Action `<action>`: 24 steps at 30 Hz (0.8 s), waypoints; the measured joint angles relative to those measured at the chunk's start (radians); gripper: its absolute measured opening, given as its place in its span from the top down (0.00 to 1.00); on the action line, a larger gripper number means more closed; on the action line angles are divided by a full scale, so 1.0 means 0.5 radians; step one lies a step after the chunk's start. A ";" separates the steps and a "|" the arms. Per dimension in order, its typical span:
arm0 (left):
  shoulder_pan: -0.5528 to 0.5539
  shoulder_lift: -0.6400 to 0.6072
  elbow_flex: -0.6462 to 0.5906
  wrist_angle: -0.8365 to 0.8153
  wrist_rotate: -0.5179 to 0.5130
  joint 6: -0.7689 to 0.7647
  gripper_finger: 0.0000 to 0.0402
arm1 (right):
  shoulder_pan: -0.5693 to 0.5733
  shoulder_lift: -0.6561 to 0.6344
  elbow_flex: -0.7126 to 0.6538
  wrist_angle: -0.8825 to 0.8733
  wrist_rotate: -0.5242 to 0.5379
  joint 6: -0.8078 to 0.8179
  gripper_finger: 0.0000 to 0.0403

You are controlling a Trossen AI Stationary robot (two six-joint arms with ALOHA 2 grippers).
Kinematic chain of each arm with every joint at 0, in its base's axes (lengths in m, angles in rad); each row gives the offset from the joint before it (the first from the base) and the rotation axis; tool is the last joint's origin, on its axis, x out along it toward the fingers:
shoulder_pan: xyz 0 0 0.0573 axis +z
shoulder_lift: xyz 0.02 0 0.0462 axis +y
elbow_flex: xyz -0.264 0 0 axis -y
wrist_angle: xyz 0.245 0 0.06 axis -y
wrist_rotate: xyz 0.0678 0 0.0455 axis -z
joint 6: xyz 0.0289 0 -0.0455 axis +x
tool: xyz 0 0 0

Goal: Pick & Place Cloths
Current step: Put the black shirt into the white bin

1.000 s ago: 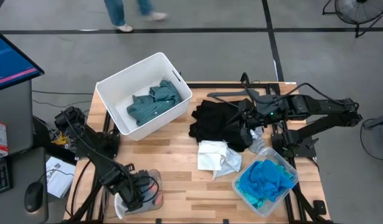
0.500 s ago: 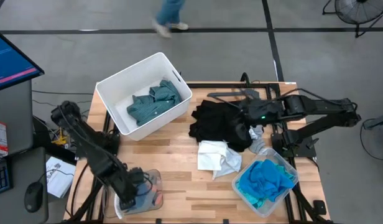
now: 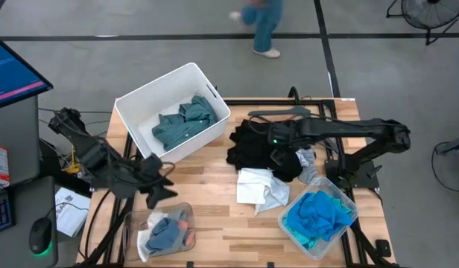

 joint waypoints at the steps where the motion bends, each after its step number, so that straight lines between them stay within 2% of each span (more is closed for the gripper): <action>1: 0.000 -0.025 -0.001 0.020 -0.079 0.039 0.38 | -0.048 0.021 -0.065 0.099 -0.078 -0.035 0.42; 5: 0.000 -0.080 0.000 0.055 -0.335 0.149 0.37 | -0.185 0.082 -0.275 0.383 -0.183 -0.142 0.43; 8: 0.000 -0.079 0.000 0.058 -0.435 0.202 0.37 | -0.271 0.134 -0.353 0.461 -0.221 -0.228 0.45; 10: 0.000 -0.071 0.000 0.058 -0.465 0.211 0.37 | -0.295 0.151 -0.367 0.481 -0.250 -0.292 0.50; 12: 0.016 -0.059 0.000 0.059 -0.496 0.223 0.37 | -0.291 0.164 -0.367 0.530 -0.316 -0.346 0.62; 15: 0.052 -0.035 -0.001 0.068 -0.520 0.236 0.37 | -0.288 0.158 -0.364 0.602 -0.418 -0.384 0.90; 16: 0.064 -0.030 -0.001 0.082 -0.522 0.243 0.37 | -0.286 0.147 -0.358 0.615 -0.441 -0.383 0.94; 20: 0.123 -0.021 -0.001 0.250 -0.576 0.447 0.37 | -0.241 0.035 -0.255 0.603 -0.449 -0.352 0.97; 24: 0.216 -0.018 -0.001 0.627 -0.736 0.969 0.36 | -0.170 -0.135 -0.058 0.584 -0.453 -0.312 0.98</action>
